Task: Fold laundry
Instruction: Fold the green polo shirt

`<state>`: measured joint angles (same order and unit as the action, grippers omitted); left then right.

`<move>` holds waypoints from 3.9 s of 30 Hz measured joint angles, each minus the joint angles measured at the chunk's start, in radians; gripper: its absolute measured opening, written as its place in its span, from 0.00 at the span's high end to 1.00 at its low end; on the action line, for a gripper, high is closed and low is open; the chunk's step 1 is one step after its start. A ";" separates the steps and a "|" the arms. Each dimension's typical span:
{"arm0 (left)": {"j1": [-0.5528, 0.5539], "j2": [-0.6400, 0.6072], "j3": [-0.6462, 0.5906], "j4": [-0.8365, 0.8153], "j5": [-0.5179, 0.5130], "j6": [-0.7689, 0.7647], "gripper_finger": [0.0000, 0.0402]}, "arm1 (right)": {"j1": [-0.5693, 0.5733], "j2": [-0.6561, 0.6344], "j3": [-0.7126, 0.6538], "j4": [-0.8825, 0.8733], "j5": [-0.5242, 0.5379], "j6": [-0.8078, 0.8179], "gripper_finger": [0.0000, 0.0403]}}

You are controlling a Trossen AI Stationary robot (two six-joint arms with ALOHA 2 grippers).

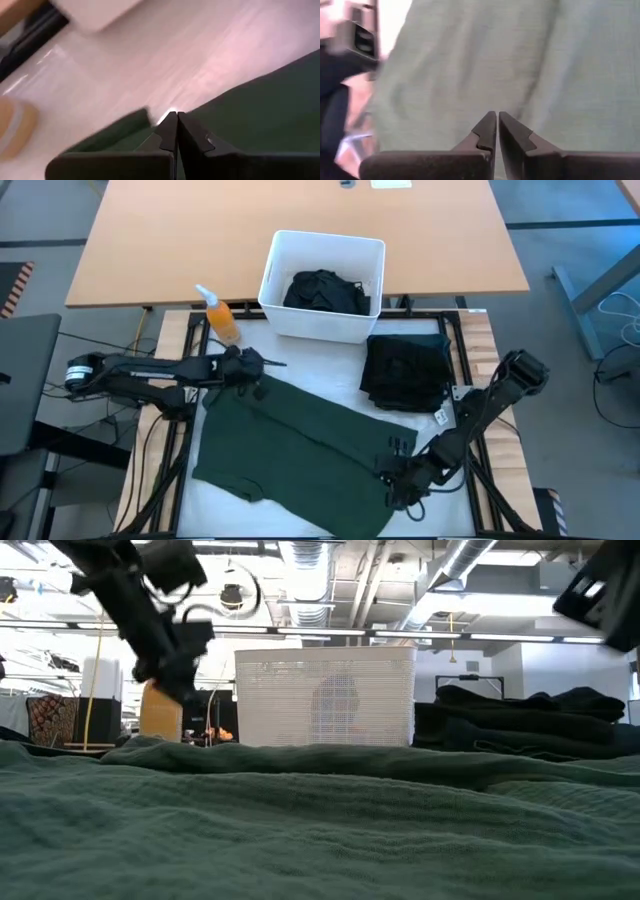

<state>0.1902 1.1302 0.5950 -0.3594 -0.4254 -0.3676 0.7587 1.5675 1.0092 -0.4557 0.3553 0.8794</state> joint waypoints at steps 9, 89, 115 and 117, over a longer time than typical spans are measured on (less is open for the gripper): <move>-0.148 -0.234 0.037 -0.107 0.608 0.098 1.00 | 0.112 0.071 0.001 0.387 0.004 -0.223 0.87; -0.983 0.207 0.281 -0.667 0.208 -0.191 1.00 | 0.132 0.485 0.570 -0.091 0.002 -0.088 0.97; -0.421 0.176 0.380 -0.725 -0.121 0.217 1.00 | -0.050 0.318 0.512 -0.876 0.081 0.214 0.97; -0.393 0.178 0.364 -0.693 -0.105 0.242 1.00 | -0.063 0.319 0.469 -0.872 0.049 0.214 0.96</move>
<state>-0.2026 1.3081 0.9594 -1.0524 -0.5300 -0.1254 0.6953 1.8865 1.4787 -1.3281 0.4044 1.0930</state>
